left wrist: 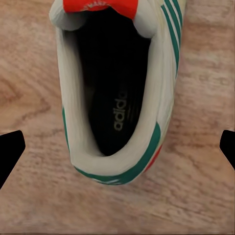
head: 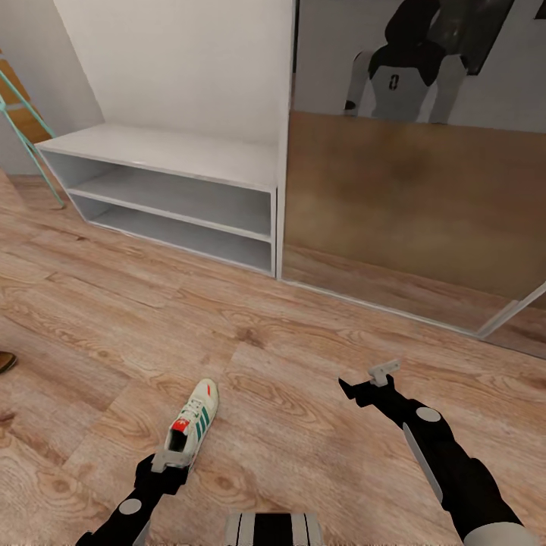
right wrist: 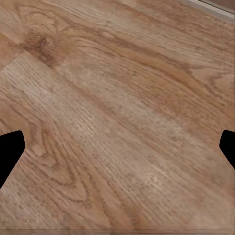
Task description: Pick up the two gym shoes and the two sandals from the corridor floor and place them onto the hallstand (shoe rack) in the corridor, making sure they are on the rack and not on the floor. Arrange them so the two gym shoes are next to each other and the two sandals are next to each other.
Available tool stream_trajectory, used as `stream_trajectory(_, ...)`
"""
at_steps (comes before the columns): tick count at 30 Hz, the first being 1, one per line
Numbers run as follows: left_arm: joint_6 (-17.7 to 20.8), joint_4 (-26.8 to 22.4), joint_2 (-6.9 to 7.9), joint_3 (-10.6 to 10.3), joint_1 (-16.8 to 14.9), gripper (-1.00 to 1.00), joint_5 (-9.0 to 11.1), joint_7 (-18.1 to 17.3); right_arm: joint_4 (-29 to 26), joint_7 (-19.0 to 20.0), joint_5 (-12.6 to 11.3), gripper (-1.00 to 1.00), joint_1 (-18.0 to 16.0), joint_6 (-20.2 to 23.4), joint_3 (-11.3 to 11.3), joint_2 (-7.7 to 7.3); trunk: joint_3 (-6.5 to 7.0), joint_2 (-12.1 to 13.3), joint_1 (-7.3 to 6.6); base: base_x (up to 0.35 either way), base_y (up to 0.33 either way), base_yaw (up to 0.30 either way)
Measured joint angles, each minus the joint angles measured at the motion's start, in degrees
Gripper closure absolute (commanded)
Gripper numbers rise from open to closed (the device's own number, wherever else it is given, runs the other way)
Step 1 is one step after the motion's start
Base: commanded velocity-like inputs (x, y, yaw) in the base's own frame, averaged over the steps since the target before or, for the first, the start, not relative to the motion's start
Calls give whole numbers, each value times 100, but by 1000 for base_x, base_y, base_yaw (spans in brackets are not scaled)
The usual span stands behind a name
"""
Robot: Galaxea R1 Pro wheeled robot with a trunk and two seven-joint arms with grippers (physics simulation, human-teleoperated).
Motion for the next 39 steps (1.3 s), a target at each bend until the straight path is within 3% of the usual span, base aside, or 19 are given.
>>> stream_trajectory(4, 0, 0, 0, 0, -1, -100, 0, 3, 0, 0, 0, -100, 2, 0, 0, 0, -124, -5, 10, 0, 0, 0)
stream_trajectory(13, -572, 99, 27, 38, 13, -100, 5, 6, 0, 4, -1, -100, 0, 0, 5, 0, -147, -6, 10, 0, 0, 0)
stream_trajectory(33, -640, 105, 44, 60, 21, -100, 21, 12, 0, -1, 2, -100, 1, 0, 5, 0, -731, -32, 62, 0, 0, 0)
stream_trajectory(39, -641, 105, 44, 62, 29, -100, 19, 9, 0, 1, 6, -100, 0, 0, 4, 0, -766, -33, 61, 0, 0, 0)
